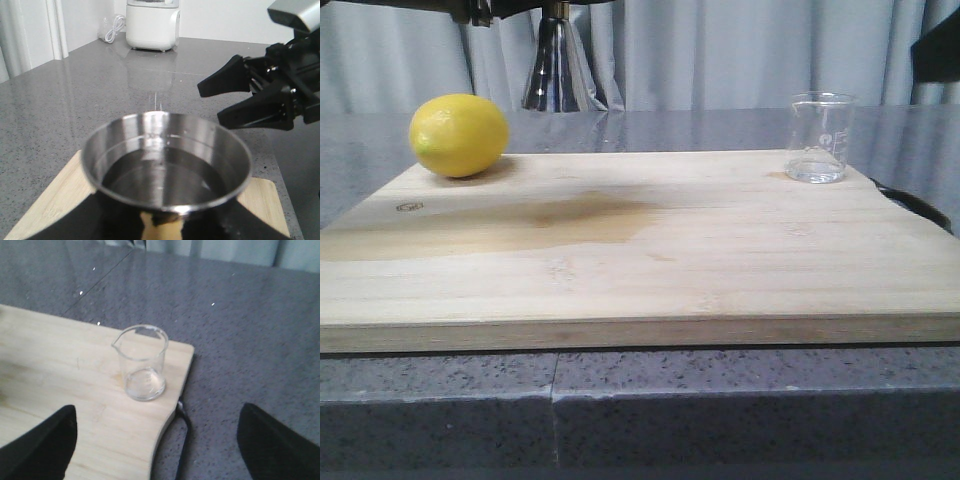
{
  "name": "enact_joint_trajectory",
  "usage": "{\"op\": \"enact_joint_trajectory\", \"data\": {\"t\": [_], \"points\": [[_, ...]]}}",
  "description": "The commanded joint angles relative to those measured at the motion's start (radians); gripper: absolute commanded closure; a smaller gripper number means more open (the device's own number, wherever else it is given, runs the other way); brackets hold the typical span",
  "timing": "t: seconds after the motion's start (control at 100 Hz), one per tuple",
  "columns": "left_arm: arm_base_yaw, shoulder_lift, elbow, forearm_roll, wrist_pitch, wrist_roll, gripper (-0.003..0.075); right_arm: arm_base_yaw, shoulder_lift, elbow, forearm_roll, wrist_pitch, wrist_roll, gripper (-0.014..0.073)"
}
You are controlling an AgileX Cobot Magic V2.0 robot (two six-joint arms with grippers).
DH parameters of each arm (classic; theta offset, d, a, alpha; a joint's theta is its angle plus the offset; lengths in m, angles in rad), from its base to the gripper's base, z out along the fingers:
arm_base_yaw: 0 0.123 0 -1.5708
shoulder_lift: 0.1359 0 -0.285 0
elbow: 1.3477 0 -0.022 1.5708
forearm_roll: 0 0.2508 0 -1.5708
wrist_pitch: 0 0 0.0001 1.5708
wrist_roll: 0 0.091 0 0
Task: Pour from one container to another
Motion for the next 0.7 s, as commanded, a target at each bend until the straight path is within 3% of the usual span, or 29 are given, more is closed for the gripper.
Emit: {"op": "enact_joint_trajectory", "data": {"t": [0.0,0.3,0.69], "points": [[-0.009,-0.044,-0.03,-0.087,0.053,0.001,0.0481,0.022,-0.085,-0.026,0.006,0.065,0.012,0.0029],[-0.009,-0.044,-0.03,-0.087,0.053,0.001,0.0481,0.069,-0.19,-0.026,0.081,0.194,0.012,0.0029],[-0.009,-0.044,-0.03,-0.087,0.053,0.001,0.0481,0.072,-0.188,-0.026,0.081,0.2,0.012,0.0029]]}}
